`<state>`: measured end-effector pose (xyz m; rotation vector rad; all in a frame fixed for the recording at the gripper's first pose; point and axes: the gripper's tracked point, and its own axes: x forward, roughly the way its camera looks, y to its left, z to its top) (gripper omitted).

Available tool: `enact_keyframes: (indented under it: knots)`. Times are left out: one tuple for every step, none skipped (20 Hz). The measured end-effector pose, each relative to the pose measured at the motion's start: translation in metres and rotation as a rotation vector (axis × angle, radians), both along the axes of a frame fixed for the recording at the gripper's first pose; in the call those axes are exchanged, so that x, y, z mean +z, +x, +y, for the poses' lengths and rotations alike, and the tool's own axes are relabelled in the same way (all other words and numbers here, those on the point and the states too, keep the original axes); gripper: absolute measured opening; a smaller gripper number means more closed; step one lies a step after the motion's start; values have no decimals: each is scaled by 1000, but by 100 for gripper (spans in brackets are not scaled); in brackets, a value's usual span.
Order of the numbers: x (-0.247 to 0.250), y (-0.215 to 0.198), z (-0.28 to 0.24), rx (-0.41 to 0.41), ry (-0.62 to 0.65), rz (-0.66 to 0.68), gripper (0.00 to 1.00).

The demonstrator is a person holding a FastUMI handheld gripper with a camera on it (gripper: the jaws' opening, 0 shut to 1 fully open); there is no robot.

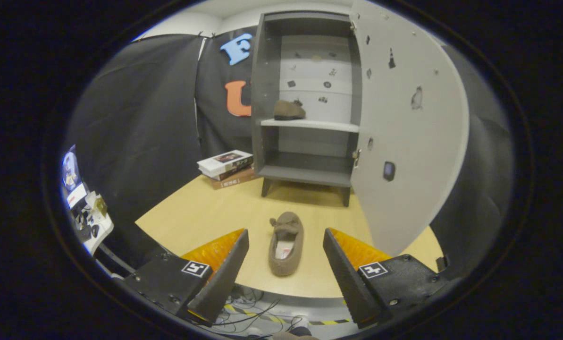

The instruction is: Open the shoe cabinet door, grab the shoes and put them into the shoe cabinet, then close the shoe cabinet door.

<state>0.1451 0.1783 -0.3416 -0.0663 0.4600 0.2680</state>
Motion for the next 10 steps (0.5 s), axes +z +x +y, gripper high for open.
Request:
enact_keyframes:
  knots:
    - [-15, 10, 6, 6, 7, 21, 100]
    - [-29, 21, 11, 12, 16, 41, 100]
    - [-43, 31, 17, 18, 20, 72, 100]
    - [-57, 43, 22, 23, 29, 95, 100]
    - [-69, 54, 27, 26, 37, 127, 100]
    - [-81, 66, 35, 36, 51, 144, 100]
    - [-93, 75, 39, 30, 39, 170, 99]
    - [-105, 85, 42, 36, 11, 189, 98]
    - [-118, 96, 44, 34, -13, 209, 98]
    - [-130, 106, 49, 36, -13, 239, 98]
